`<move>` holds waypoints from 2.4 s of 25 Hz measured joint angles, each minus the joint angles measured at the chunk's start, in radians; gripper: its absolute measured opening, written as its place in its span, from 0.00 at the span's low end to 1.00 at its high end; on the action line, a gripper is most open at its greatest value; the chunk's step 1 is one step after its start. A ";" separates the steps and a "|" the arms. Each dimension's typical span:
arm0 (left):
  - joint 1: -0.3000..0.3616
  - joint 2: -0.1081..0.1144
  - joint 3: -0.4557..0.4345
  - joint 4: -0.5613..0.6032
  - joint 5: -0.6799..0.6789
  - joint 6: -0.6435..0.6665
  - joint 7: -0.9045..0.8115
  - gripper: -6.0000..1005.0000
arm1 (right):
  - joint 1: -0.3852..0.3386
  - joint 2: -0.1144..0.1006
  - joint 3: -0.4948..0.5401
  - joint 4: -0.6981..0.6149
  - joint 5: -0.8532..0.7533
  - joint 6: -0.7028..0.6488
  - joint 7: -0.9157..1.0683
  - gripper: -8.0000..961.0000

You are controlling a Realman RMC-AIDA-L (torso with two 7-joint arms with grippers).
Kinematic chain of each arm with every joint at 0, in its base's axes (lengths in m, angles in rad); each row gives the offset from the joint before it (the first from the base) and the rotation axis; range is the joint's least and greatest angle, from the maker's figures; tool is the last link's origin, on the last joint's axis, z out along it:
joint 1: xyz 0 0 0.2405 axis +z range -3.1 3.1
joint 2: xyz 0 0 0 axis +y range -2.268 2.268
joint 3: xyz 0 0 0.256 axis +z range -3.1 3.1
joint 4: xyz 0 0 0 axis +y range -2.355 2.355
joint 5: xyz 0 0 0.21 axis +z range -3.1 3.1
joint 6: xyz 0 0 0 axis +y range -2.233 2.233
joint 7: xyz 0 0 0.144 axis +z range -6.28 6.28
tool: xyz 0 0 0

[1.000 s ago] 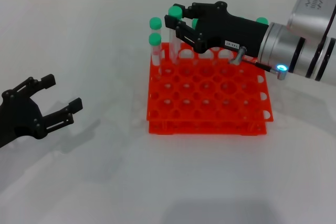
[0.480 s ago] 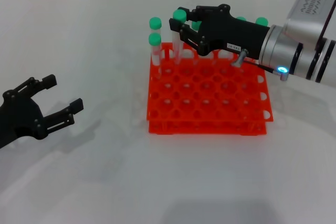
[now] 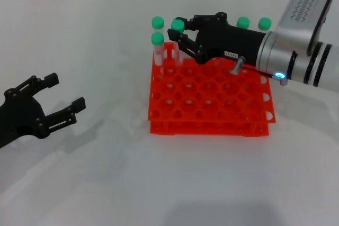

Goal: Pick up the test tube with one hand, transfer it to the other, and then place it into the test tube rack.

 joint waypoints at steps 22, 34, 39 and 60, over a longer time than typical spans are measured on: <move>-0.005 0.000 0.000 -0.003 0.001 -0.007 0.000 0.86 | -0.001 0.000 -0.033 -0.028 0.000 0.034 0.005 0.40; 0.006 0.003 -0.027 -0.001 0.000 0.000 -0.004 0.86 | -0.081 -0.022 -0.022 -0.145 0.002 0.018 0.060 0.56; 0.002 0.012 -0.031 0.002 0.001 0.017 -0.010 0.86 | -0.166 -0.081 -0.011 -0.243 -0.040 -0.029 0.143 0.57; -0.151 0.147 -0.103 -0.001 0.306 0.286 -0.211 0.86 | -0.166 -0.138 0.450 -0.124 -0.918 -0.438 0.460 0.65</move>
